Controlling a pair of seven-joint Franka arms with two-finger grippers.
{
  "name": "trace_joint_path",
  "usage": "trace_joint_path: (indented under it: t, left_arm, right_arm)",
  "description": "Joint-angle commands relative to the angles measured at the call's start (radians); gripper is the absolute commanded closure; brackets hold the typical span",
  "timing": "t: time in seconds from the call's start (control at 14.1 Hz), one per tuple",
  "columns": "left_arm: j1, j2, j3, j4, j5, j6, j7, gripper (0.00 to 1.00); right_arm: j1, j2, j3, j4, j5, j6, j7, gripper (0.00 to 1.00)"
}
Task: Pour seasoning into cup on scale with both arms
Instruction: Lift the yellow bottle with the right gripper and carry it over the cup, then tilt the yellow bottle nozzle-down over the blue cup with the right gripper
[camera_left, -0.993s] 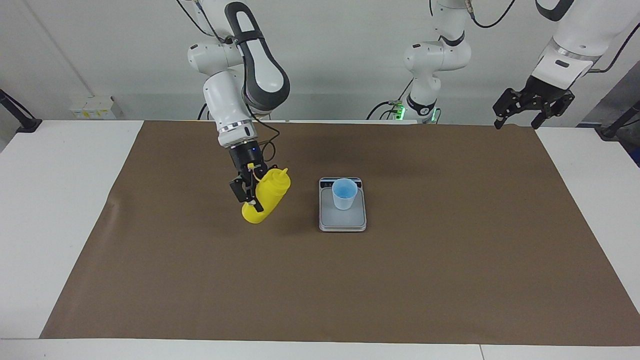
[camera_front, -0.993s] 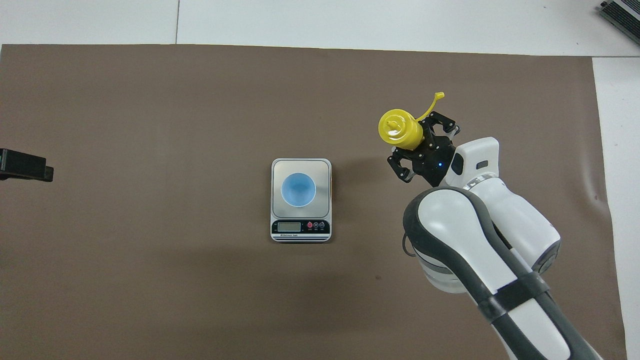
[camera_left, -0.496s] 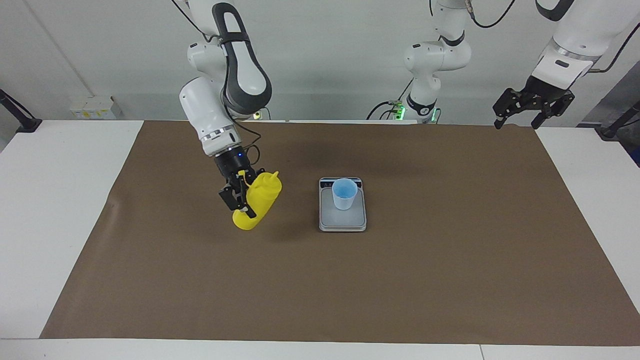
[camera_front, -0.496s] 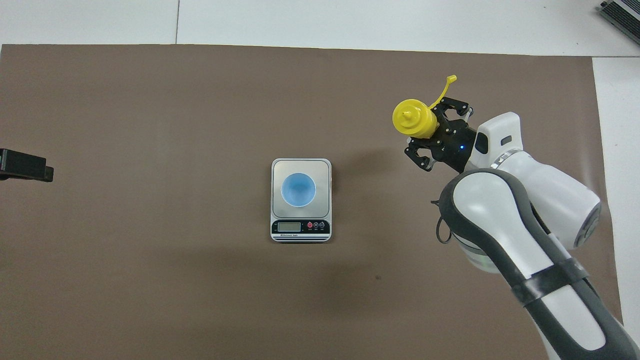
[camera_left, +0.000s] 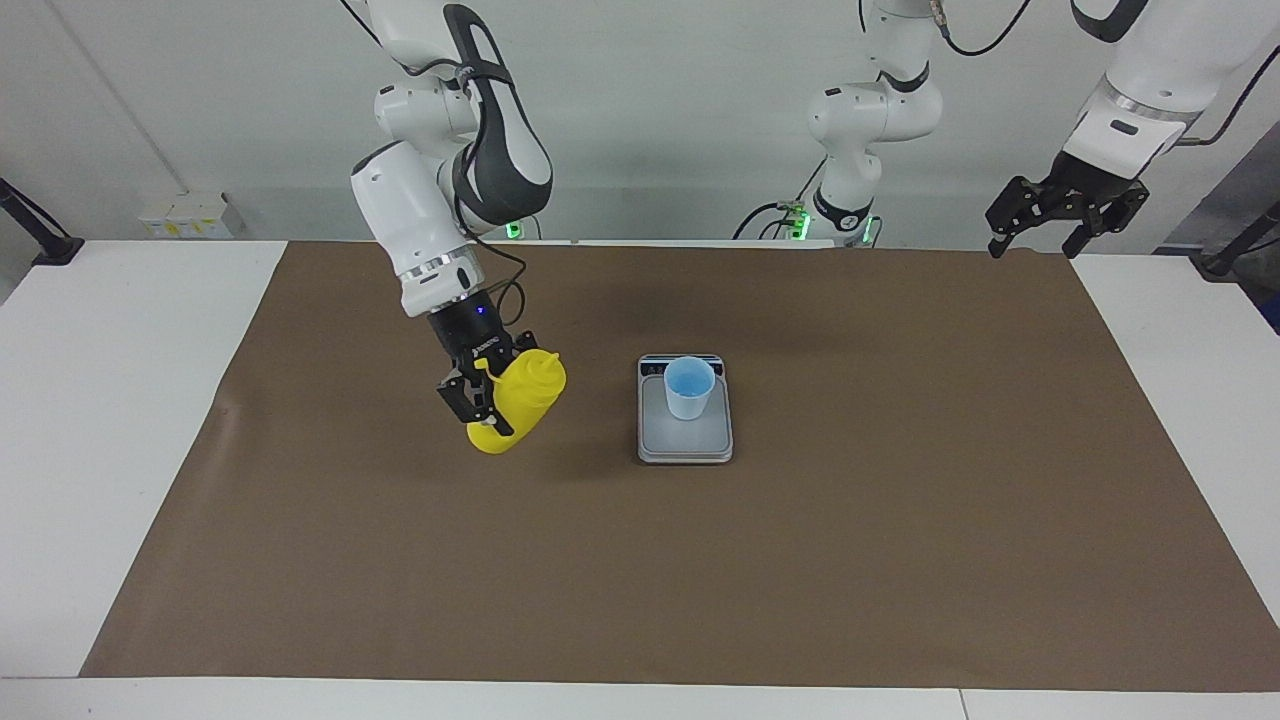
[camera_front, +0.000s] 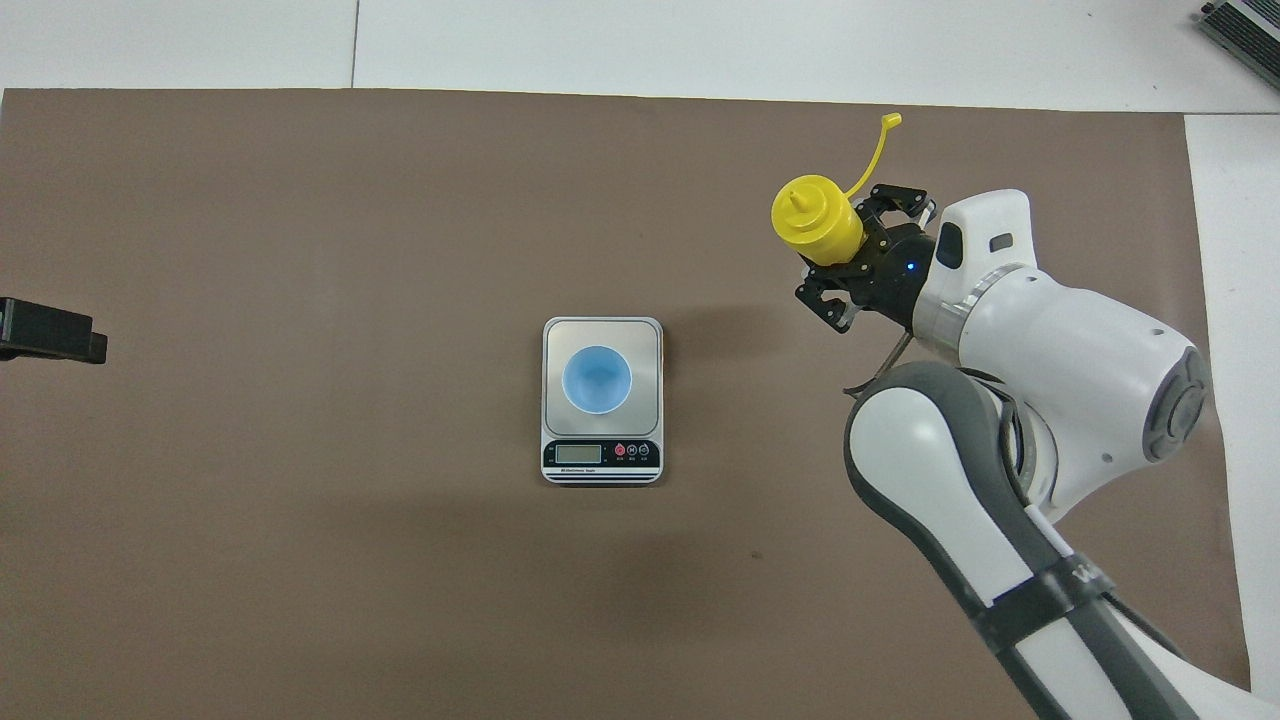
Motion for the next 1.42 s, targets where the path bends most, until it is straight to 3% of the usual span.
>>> trace_joint_path:
  t: [0.0, 0.14, 0.5, 0.78, 0.99, 1.35]
  left_arm:
    - [0.015, -0.015, -0.009, -0.009, -0.008, -0.014, -0.001, 0.00]
    - [0.015, -0.015, -0.009, -0.009, -0.008, -0.014, 0.000, 0.00]
    - [0.015, -0.015, -0.009, -0.009, -0.008, -0.014, -0.001, 0.00]
    - [0.015, -0.015, -0.009, -0.009, -0.008, -0.014, -0.001, 0.00]
    - [0.015, -0.015, -0.009, -0.009, -0.008, -0.014, -0.001, 0.00]
    - [0.015, -0.015, -0.009, -0.009, -0.008, -0.014, 0.000, 0.00]
  right_arm:
    - [0.005, 0.001, 0.001, 0.017, -0.137, -0.047, 0.201, 1.00]
    - [0.005, 0.001, 0.002, 0.046, -0.278, -0.101, 0.344, 1.00]
    - [0.060, 0.015, 0.012, 0.156, -0.902, -0.357, 0.855, 1.00]
    - [0.132, 0.051, 0.010, 0.167, -1.148, -0.391, 0.882, 1.00]
    - [0.180, 0.068, 0.013, 0.165, -1.421, -0.426, 0.882, 1.00]
    - [0.214, 0.095, 0.016, 0.158, -1.582, -0.469, 0.877, 1.00]
